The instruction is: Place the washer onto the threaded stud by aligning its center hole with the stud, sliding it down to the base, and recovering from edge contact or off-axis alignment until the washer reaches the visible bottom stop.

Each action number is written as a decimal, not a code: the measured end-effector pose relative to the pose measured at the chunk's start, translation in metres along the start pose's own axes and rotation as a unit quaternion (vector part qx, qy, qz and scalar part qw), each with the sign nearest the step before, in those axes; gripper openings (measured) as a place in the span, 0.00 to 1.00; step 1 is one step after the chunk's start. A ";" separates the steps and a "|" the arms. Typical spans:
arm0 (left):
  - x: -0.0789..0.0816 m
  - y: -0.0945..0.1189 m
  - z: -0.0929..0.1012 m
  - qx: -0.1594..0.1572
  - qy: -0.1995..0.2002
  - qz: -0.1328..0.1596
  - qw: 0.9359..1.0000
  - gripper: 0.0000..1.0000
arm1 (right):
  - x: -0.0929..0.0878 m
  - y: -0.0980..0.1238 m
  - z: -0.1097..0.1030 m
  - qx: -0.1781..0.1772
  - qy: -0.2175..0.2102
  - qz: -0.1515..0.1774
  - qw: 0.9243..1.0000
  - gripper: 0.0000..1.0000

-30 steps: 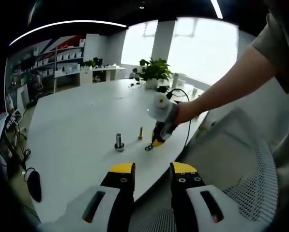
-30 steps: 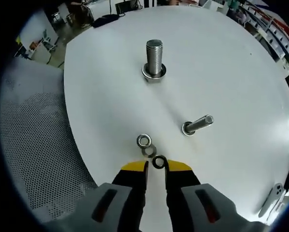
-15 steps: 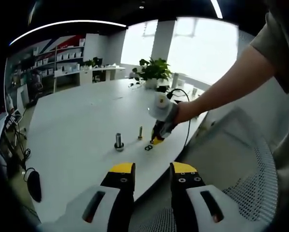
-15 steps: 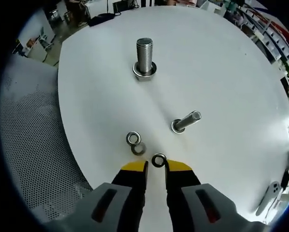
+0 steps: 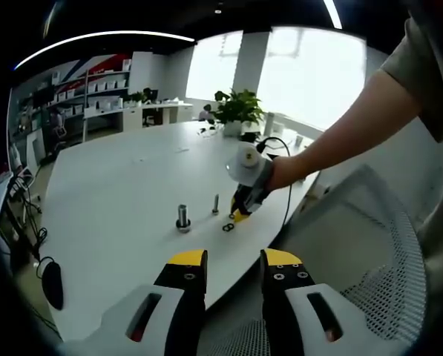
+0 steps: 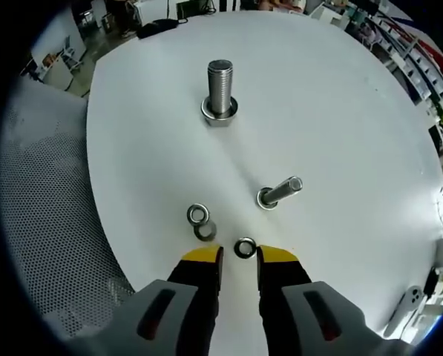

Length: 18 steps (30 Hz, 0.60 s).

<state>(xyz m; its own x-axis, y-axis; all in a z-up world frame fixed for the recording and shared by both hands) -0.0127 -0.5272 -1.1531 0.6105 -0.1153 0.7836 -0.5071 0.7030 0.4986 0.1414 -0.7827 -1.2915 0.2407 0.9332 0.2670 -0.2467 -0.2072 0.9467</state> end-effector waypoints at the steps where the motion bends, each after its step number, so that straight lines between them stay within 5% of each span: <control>1: 0.000 0.000 0.000 0.000 0.000 0.000 1.000 0.26 | 0.000 0.000 0.000 0.003 -0.003 0.001 1.000 0.21; 13: -0.001 0.000 -0.001 0.002 0.001 -0.004 1.000 0.26 | -0.004 -0.004 0.005 0.010 -0.005 -0.006 1.000 0.21; 16: -0.001 -0.001 -0.001 0.002 0.002 -0.005 1.000 0.26 | -0.003 -0.005 0.001 0.046 -0.047 0.002 0.998 0.17; 18: -0.001 -0.001 -0.001 0.002 0.002 -0.005 1.000 0.26 | -0.003 -0.005 0.005 0.041 -0.019 0.001 0.999 0.17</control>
Point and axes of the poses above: the point that each gripper's makers call its tool centre point, and the gripper's own axes: y roughly backward along the fingers, z roughly to its right, x roughly out of its top, the point moved 8 cm from there along y, roughly backward along the fingers, and after that the axes turned 14 degrees about y, right-handed, at the moved point
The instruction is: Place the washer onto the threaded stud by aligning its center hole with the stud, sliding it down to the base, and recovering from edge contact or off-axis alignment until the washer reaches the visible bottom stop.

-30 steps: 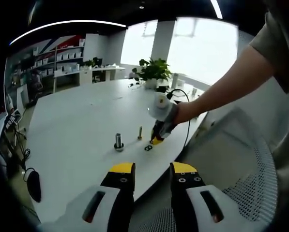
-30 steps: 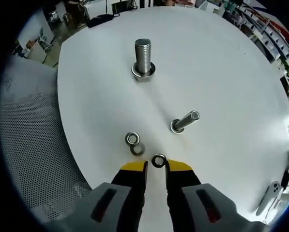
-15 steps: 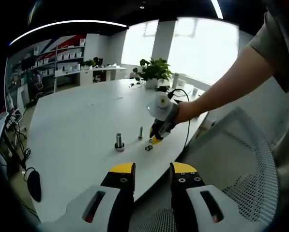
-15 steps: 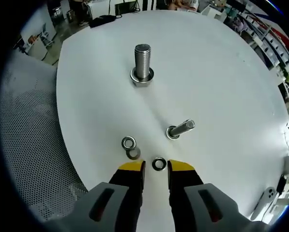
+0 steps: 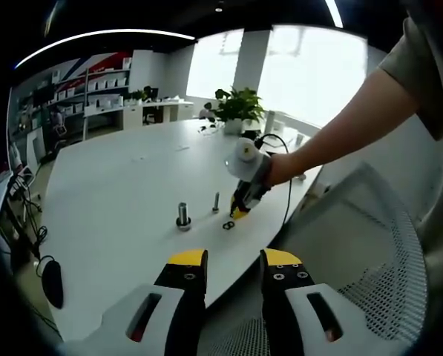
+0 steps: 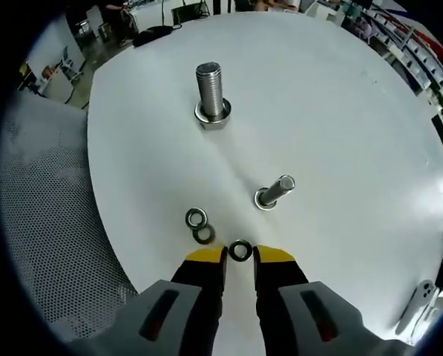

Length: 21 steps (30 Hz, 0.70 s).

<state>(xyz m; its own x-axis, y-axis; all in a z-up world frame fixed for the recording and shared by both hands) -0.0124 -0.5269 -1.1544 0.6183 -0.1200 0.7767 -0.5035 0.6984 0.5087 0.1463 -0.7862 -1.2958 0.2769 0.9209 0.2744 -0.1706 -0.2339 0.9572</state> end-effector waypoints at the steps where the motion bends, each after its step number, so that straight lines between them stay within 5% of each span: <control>1: 0.000 0.000 0.000 0.000 0.000 0.000 1.000 0.26 | 0.000 -0.001 0.000 0.000 -0.001 0.001 1.000 0.17; 7: 0.000 0.000 0.000 -0.001 0.001 -0.003 1.000 0.26 | 0.000 -0.001 0.002 0.007 -0.009 -0.003 1.000 0.17; 16: -0.001 -0.001 0.000 0.000 0.002 -0.004 1.000 0.26 | 0.011 -0.004 0.006 0.026 0.010 -0.069 0.997 0.15; 21: -0.001 -0.001 0.000 0.001 0.002 -0.005 1.000 0.26 | 0.013 -0.004 0.006 0.023 -0.017 -0.084 0.996 0.15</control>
Point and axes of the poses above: the point that each gripper's makers call its tool centre point, and the gripper's own axes: y roughly backward along the fingers, z roughly to its right, x roughly out of its top, the point moved 8 cm from there along y, roughly backward along the fingers, and after that the axes turned 14 degrees about y, right-handed, at the moved point
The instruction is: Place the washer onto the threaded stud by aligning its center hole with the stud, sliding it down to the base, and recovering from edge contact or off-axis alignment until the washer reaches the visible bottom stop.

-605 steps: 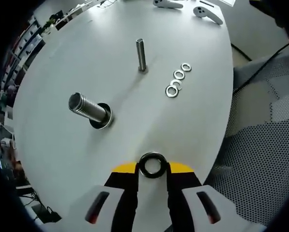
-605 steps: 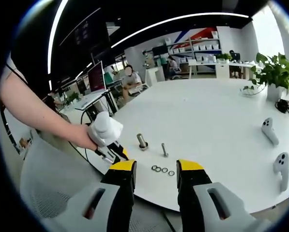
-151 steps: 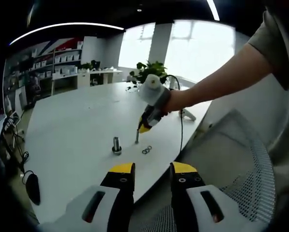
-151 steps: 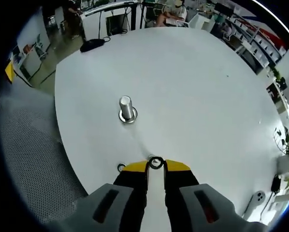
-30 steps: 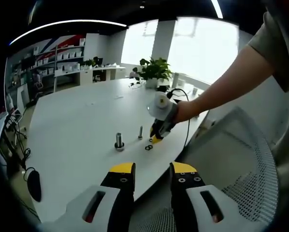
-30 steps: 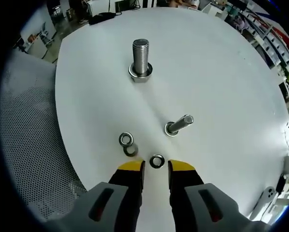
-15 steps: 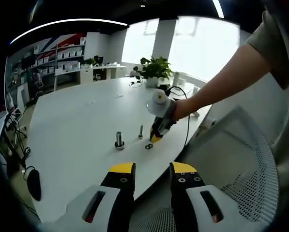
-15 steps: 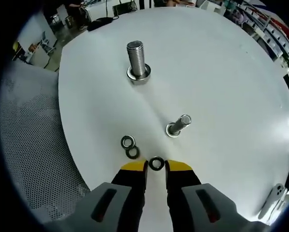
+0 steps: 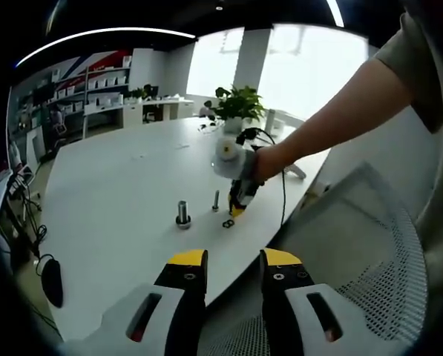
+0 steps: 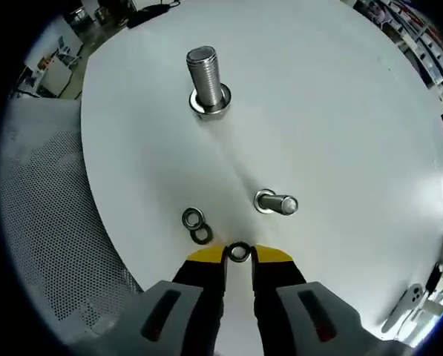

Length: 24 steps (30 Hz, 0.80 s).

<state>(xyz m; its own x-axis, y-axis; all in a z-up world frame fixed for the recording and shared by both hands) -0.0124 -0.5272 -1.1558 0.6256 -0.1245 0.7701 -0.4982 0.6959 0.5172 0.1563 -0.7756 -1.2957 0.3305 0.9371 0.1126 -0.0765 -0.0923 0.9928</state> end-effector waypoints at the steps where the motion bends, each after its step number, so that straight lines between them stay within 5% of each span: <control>1: 0.000 0.000 0.000 0.000 0.000 0.000 1.000 0.26 | -0.001 0.000 0.000 -0.001 -0.005 0.002 1.000 0.14; 9: 0.000 0.001 0.000 -0.002 0.000 0.004 1.000 0.26 | -0.011 0.002 -0.005 -0.022 -0.028 0.061 0.997 0.14; 19: 0.000 0.000 0.001 -0.006 -0.002 0.003 1.000 0.26 | -0.012 0.002 -0.006 -0.032 -0.021 0.062 0.997 0.13; 20: 0.001 0.000 0.001 -0.006 -0.002 0.003 1.000 0.26 | -0.013 0.007 -0.008 -0.021 -0.005 0.058 0.998 0.03; 21: 0.001 0.000 0.001 -0.006 -0.002 0.003 1.000 0.26 | -0.011 0.007 -0.006 -0.047 -0.030 0.076 0.996 0.02; 24: 0.001 0.000 0.001 -0.007 -0.003 0.004 1.000 0.26 | -0.014 0.008 -0.011 -0.001 -0.041 0.070 0.997 0.03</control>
Point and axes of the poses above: the point that each gripper's makers call its tool centre point, and the gripper's own axes: y roughly backward along the fingers, z roughly to its right, x roughly out of its top, the point moved 8 cm from there along y, roughly backward along the fingers, and after that the axes turned 14 degrees about y, right-handed, at the moved point
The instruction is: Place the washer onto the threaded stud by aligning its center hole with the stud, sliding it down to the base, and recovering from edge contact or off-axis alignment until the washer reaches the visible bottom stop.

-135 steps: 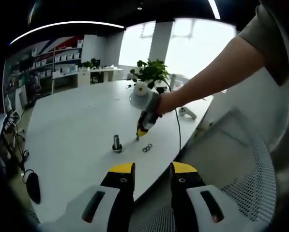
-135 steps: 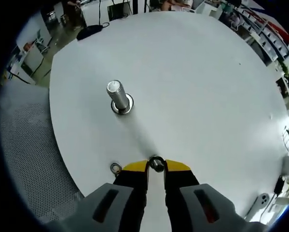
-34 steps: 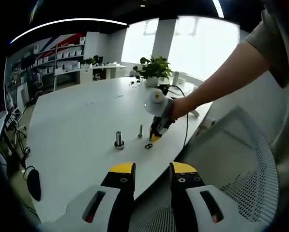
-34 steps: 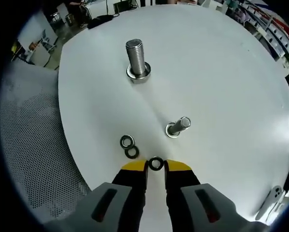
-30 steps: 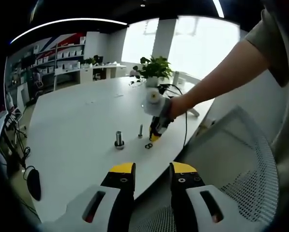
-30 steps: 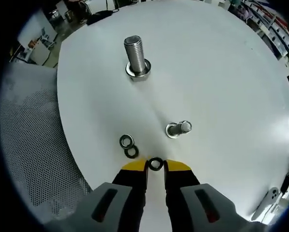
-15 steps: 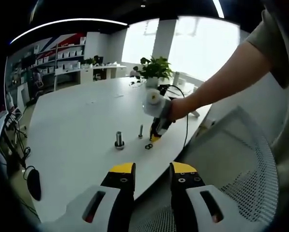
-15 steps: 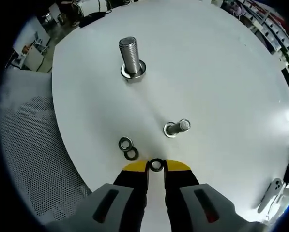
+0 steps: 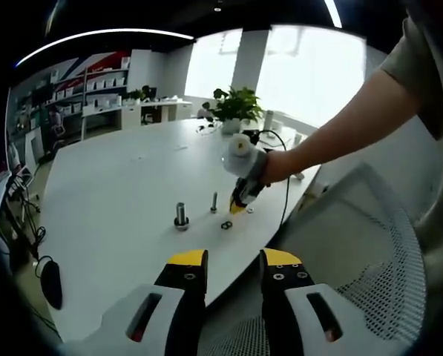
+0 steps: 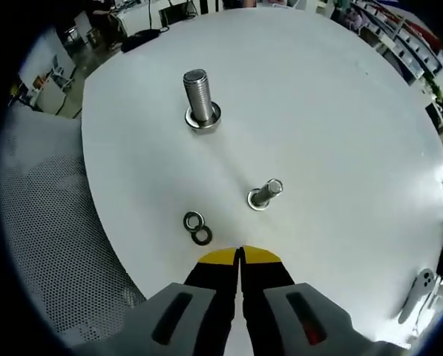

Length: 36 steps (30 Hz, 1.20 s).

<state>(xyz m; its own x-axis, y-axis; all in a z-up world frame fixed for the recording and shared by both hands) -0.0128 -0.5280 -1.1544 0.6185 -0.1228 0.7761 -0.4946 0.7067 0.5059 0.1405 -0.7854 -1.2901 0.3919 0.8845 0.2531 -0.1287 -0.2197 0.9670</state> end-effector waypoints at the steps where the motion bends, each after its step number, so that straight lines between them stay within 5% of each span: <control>1: 0.000 0.000 0.000 0.000 0.000 0.000 1.000 0.26 | -0.004 0.001 -0.002 0.005 -0.003 -0.030 1.000 0.03; 3: 0.000 0.000 0.000 -0.001 -0.001 -0.001 1.000 0.26 | -0.002 0.003 0.008 -0.044 0.058 -0.007 0.997 0.03; 6: 0.000 0.000 0.000 -0.001 -0.001 0.000 1.000 0.26 | -0.007 0.009 0.008 -0.024 -0.018 0.012 0.999 0.03; 18: 0.000 -0.001 0.001 -0.003 0.000 -0.002 1.000 0.26 | -0.028 0.023 0.026 -0.053 -0.042 0.018 0.998 0.08; 32: 0.000 0.000 0.000 -0.003 0.000 0.000 1.000 0.26 | -0.097 0.039 0.026 -0.062 -0.083 -0.044 0.994 0.20; 36: 0.000 0.000 0.000 -0.001 0.001 0.000 1.000 0.26 | -0.114 0.044 0.019 -0.059 -0.138 -0.040 0.988 0.21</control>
<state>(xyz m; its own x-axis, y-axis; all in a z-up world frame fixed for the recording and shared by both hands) -0.0127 -0.5280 -1.1543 0.6193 -0.1212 0.7757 -0.4942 0.7076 0.5051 0.1077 -0.9035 -1.2756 0.6368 0.7471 0.1903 -0.1859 -0.0907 0.9784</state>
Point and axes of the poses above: the point that each gripper's makers call its tool centre point, and the gripper's own axes: y roughly backward along the fingers, z roughly to its right, x roughly out of its top, the point moved 8 cm from there along y, roughly backward along the fingers, and after that the axes turned 14 degrees about y, right-handed, at the moved point
